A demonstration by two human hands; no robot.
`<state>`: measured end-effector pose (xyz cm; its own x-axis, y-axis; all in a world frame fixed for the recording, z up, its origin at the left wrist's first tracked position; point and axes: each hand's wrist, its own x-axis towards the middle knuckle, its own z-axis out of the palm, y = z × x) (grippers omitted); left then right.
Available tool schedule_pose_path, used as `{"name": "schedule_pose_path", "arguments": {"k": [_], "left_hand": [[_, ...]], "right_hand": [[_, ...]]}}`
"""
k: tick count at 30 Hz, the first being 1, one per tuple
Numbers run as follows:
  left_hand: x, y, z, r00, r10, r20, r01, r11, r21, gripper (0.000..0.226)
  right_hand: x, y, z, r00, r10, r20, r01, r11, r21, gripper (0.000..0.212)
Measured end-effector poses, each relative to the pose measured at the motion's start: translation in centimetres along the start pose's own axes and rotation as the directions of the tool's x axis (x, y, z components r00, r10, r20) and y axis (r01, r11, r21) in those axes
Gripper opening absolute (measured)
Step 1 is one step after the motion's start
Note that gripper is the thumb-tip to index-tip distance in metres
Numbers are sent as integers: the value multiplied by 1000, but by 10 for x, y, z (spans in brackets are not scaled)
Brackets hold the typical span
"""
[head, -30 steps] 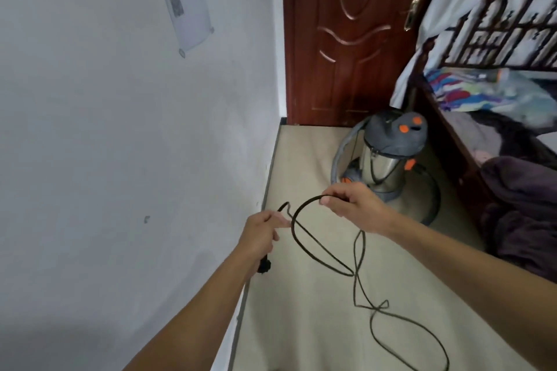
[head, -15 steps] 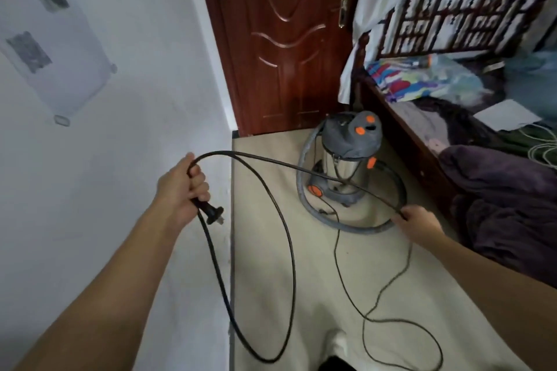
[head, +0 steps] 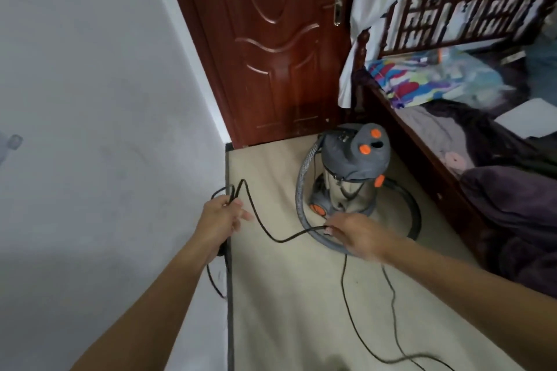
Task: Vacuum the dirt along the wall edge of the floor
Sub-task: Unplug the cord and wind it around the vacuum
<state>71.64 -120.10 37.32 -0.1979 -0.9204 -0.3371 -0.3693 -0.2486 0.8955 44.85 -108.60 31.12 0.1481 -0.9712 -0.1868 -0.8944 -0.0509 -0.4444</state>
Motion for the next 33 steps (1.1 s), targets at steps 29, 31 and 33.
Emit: {"name": "schedule_pose_path", "arguments": {"k": [29, 31, 33], "left_hand": [[365, 92, -4, 955, 163, 246, -239, 915, 324, 23], [385, 103, 10, 953, 143, 266, -215, 939, 269, 25], [404, 111, 28, 956, 123, 268, -186, 957, 224, 27]], "right_hand": [[260, 95, -107, 824, 531, -200, -550, 833, -56, 22], [287, 85, -125, 887, 432, -165, -428, 902, 59, 21], [314, 85, -143, 914, 366, -176, -315, 912, 263, 11]]}}
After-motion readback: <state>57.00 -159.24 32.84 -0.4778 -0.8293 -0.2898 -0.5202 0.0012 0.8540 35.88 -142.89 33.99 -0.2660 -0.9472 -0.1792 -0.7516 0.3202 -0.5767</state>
